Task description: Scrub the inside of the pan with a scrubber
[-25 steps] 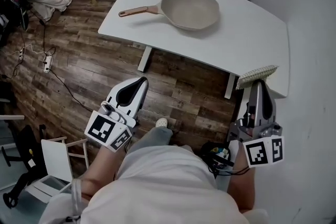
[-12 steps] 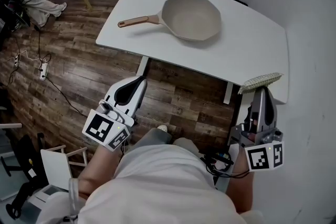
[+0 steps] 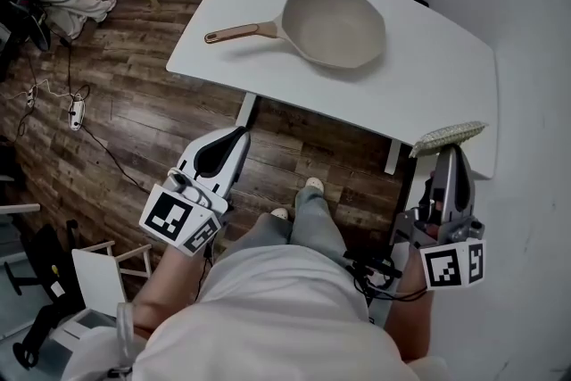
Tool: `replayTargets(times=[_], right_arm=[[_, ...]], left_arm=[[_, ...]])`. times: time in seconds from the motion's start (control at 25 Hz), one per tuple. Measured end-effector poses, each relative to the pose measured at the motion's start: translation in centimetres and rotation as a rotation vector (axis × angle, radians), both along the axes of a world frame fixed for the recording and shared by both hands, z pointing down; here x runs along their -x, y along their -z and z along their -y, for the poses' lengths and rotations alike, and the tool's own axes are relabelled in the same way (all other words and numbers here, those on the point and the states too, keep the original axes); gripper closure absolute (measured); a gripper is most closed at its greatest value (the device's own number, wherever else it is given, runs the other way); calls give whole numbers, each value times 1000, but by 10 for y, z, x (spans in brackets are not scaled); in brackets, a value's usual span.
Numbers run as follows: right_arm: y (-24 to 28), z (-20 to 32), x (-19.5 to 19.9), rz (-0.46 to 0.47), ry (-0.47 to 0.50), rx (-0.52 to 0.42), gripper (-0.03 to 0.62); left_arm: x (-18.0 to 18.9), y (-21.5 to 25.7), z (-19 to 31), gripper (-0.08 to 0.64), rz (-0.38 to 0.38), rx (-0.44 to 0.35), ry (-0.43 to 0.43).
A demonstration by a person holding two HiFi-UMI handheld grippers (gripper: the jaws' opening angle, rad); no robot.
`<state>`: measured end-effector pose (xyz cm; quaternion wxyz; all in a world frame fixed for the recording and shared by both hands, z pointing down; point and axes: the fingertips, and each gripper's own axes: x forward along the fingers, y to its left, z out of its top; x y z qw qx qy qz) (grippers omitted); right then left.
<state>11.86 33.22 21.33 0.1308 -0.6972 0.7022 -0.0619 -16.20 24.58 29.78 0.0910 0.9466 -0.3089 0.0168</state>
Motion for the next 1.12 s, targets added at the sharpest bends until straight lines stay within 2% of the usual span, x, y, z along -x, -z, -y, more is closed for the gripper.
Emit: replayTargets(times=[0.48, 0.84, 1.12], right_arm=[[3, 41, -17, 4, 74, 3, 565], [-7, 83, -48, 17, 132, 19, 565], [-1, 122, -59, 11, 181, 11, 565]], left_arm=[[-12, 7, 18, 548, 15, -1, 63], [-47, -4, 40, 548, 33, 22, 88], [-60, 6, 69, 548, 41, 0, 115]])
